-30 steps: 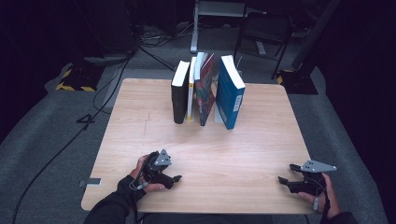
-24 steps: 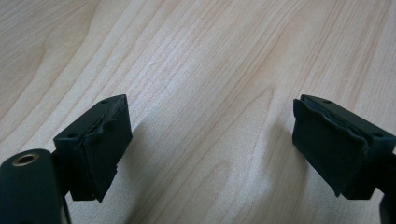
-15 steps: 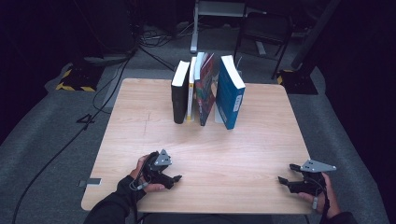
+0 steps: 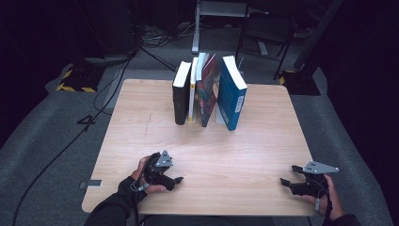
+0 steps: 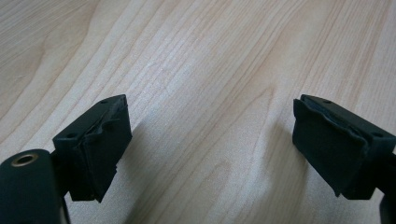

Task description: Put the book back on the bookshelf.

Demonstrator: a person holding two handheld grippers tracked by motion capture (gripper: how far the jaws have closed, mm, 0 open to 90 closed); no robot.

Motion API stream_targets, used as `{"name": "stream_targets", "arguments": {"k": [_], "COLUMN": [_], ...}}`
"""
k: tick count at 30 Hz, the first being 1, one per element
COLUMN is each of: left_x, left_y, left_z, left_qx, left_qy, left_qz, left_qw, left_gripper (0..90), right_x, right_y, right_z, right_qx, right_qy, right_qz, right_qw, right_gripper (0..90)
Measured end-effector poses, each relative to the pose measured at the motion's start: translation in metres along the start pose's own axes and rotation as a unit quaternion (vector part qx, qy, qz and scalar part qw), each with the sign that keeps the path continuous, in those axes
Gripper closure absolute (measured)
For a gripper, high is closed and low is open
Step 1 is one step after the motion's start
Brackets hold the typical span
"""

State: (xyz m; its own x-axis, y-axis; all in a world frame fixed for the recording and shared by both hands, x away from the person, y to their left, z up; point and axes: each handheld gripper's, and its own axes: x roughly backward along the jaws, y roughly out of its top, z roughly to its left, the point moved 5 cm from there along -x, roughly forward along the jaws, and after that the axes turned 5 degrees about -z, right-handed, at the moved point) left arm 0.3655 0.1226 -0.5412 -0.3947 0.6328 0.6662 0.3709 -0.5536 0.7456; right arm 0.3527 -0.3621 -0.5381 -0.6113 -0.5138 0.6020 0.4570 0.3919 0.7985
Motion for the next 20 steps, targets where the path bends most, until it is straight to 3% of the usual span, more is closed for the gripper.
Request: {"name": "stream_targets", "arguments": {"k": [20], "left_x": [-0.0008], "left_y": [0.0006], "left_z": [0.0004], "left_qx": [0.000], "left_qy": [-0.003], "left_qz": [0.000], "left_qw": [1.0000], "left_gripper": [11.8], "right_x": [-0.0001], "right_y": [0.0000], "right_z": [-0.0001], "right_qx": [0.000], "right_qy": [0.000], "right_qz": [0.000], "right_qw": [1.0000], "right_gripper": [20.6]}}
